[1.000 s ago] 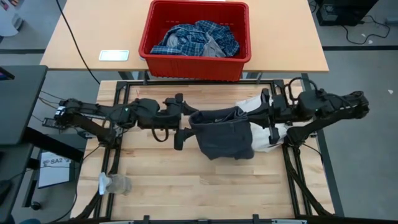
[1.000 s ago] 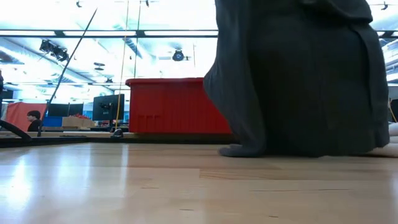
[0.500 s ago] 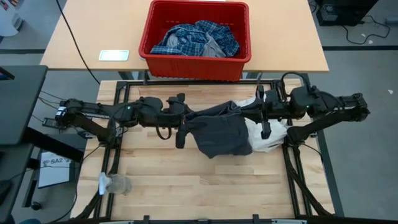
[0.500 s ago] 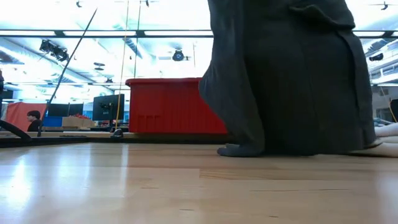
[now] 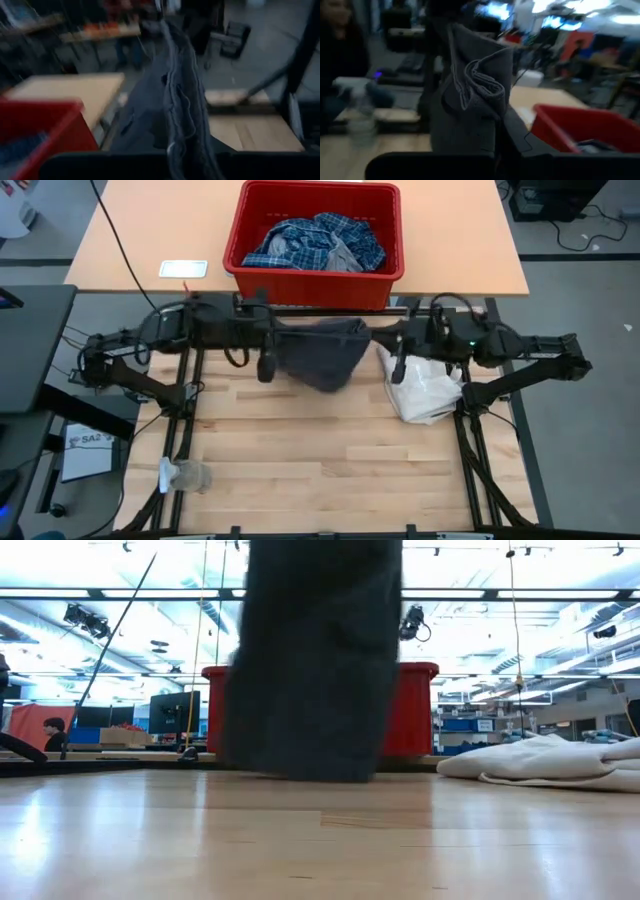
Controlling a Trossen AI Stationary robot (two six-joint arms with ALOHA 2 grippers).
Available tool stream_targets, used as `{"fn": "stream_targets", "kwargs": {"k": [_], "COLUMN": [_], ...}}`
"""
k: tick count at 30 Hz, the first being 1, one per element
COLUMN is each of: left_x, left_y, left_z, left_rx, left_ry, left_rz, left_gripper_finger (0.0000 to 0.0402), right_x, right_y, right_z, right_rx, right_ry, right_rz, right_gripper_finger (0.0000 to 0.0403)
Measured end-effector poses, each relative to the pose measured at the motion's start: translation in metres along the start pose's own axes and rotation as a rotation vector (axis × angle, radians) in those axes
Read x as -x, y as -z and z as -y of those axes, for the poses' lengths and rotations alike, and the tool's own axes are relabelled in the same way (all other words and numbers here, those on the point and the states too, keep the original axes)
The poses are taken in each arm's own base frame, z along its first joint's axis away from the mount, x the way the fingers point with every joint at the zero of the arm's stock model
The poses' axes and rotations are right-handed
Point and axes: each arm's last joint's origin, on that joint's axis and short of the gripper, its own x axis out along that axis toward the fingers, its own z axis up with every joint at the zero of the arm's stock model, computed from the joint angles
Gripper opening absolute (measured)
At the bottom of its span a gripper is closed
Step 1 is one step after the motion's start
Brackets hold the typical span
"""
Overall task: Fold Laundry from Bin
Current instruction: Fold the black shorts
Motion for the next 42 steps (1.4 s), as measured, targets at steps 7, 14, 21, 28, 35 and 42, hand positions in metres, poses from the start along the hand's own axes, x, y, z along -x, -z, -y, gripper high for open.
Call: {"fn": "stream_targets", "kwargs": {"k": [7,14,21,28,35,42], "left_x": [-0.016,-0.007,-0.028,-0.051,-0.048,-0.042], "left_y": [0.025,0.028,0.064,0.132,0.177,0.184], "left_z": [0.017,0.047,0.115,0.179,0.220,0.232], "left_rx": [0.061,0.215,0.341,0.474,0.643,0.706], "left_ry": [0.018,0.138,0.243,0.258,0.294,0.344], "left_rz": [-0.185,-0.262,-0.475,-0.669,-0.687,-0.678], "left_gripper_finger": [0.0012,0.0012,0.0012,0.0012,0.0012,0.0012], "right_x": [-0.020,-0.016,-0.019,-0.033,-0.032,-0.017], "right_y": [0.023,0.031,0.048,0.088,0.127,0.123], "right_z": [-0.002,-0.019,-0.066,-0.149,-0.216,-0.246], "right_rx": [-0.134,-0.376,-0.515,-0.558,-0.621,-0.757], "right_ry": [-0.107,-0.303,-0.425,-0.487,-0.428,-0.384], "right_rz": [-0.169,-0.298,-0.519,-0.780,-0.938,-0.838], "right_gripper_finger": [0.0010,0.0010,0.0010,0.0010,0.0010,0.0010]}}
